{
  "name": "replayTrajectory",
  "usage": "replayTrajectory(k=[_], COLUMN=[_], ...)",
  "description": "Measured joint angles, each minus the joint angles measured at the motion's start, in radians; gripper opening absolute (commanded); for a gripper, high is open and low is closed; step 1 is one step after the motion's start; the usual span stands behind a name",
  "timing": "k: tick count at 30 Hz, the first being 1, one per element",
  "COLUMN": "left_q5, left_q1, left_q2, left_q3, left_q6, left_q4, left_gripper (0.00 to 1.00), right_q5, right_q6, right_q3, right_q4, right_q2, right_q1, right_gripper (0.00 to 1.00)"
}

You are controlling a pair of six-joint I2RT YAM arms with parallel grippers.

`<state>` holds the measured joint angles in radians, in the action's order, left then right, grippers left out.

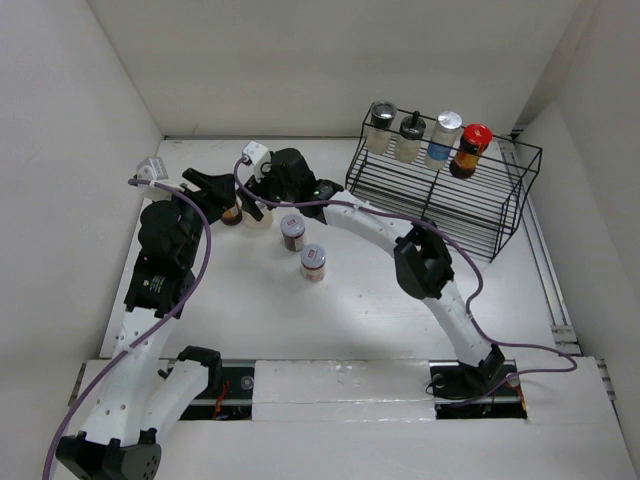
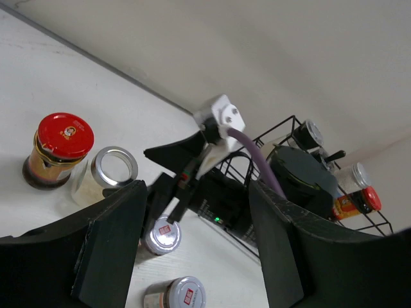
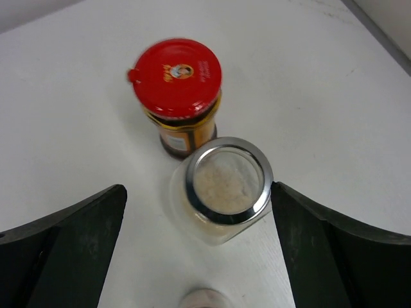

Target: Organize the condiment bottles

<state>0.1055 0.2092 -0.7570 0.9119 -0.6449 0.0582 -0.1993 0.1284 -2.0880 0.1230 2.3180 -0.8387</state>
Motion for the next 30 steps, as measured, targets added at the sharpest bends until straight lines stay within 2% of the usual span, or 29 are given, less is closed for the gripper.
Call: replayTrajectory(k=[4,13,15,16,17,18,20,21,22,28,30], left_q5=[-0.017,-0.046,-0.046,-0.047,-0.047,-0.047,-0.045,-0.041,-0.038,0.009,0.039], left_q1=[0.0,-0.001,-0.001,-0.001,-0.001,-0.001,-0.001,-0.001,-0.001,-0.001,-0.001], left_q2=[-0.019,-0.014,-0.014,-0.014,-0.014,-0.014,-0.013,-0.013,-0.013,-0.005,0.009], left_q3=[0.0,0.0,0.0,0.0,0.0,0.0,0.0,0.0,0.0,0.0,0.001], left_q6=[0.0,0.0,0.0,0.0,0.0,0.0,0.0,0.0,0.0,0.0,-0.004], left_q4=[0.008,0.001,0.0,-0.001,-0.001,-0.001,-0.001,0.0,0.0,0.007,0.021], left_gripper=[0.6,0.6,0.6,0.6,0.6,0.6,0.6,0.6,0.6,0.6,0.6], right_q5=[0.058,0.104,0.105,0.105,0.105,0.105,0.101,0.102,0.103,0.1,0.095], right_q6=[0.008,0.01,0.002,-0.003,-0.01,-0.018,-0.034,-0.037,-0.043,-0.051,-0.054], right_q3=[-0.093,-0.123,-0.122,-0.121,-0.119,-0.114,-0.104,-0.1,-0.093,-0.038,0.053], right_q4=[0.04,0.054,0.037,0.021,0.004,-0.017,-0.048,-0.058,-0.073,-0.159,-0.228], right_q2=[0.108,0.166,0.166,0.167,0.168,0.168,0.168,0.169,0.169,0.162,0.121], right_q1=[0.006,0.008,0.008,0.008,0.008,0.008,0.008,0.008,0.008,0.008,0.008], right_gripper=[1.0,1.0,0.96,0.94,0.88,0.77,0.68,0.52,0.48,0.44,0.44])
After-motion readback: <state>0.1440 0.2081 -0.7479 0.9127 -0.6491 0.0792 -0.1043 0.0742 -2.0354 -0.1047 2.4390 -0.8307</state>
